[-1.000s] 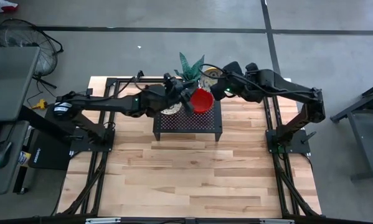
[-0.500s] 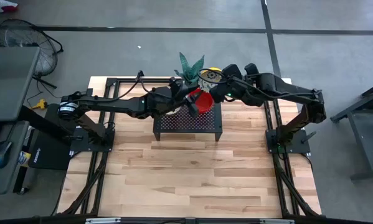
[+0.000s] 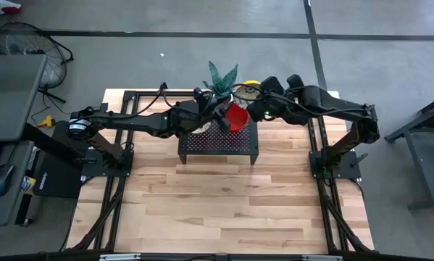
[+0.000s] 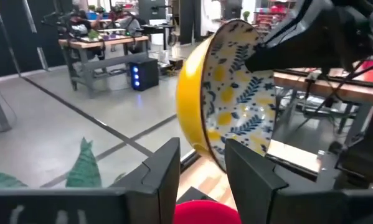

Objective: Pick & Place Mini bowls
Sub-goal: Stack the yellow bowl on the yellow bowls on the shelf

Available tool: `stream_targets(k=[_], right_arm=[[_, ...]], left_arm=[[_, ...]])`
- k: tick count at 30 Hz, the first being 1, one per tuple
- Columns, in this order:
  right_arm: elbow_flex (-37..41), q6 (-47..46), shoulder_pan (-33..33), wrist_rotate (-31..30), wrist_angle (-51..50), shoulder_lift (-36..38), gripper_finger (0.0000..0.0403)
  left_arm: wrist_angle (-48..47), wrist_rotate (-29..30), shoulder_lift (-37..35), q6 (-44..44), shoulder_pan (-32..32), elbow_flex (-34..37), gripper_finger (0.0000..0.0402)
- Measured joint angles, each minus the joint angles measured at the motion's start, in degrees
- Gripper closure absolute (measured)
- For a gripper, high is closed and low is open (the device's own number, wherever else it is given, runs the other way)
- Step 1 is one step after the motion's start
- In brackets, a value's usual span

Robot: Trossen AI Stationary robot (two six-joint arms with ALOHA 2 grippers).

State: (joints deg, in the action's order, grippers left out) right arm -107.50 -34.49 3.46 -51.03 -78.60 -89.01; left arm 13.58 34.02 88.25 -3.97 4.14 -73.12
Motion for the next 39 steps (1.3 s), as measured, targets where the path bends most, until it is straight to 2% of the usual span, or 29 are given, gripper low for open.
stream_targets(k=[12,27,31,37,39], right_arm=[[0.0,1.7,0.0,0.5,3.1,0.0,0.0403],[0.0,3.6,-2.6,2.7,6.8,-0.2,0.0403],[0.0,3.7,-3.0,3.6,6.9,-0.2,0.0403],[0.0,3.1,-3.3,3.7,7.4,-0.4,0.0401],[0.0,3.2,-3.3,4.1,7.8,-0.4,0.04]], left_arm=[[1.0,-0.7,1.2,0.7,0.0,0.1,0.0229],[3.1,-0.1,1.0,0.6,0.0,0.0,0.0229],[3.1,0.3,1.0,-1.7,0.0,0.0,0.026],[3.7,3.2,1.0,-3.6,0.2,0.0,0.0354],[3.4,4.1,1.0,-3.5,0.2,0.0,0.0371]])
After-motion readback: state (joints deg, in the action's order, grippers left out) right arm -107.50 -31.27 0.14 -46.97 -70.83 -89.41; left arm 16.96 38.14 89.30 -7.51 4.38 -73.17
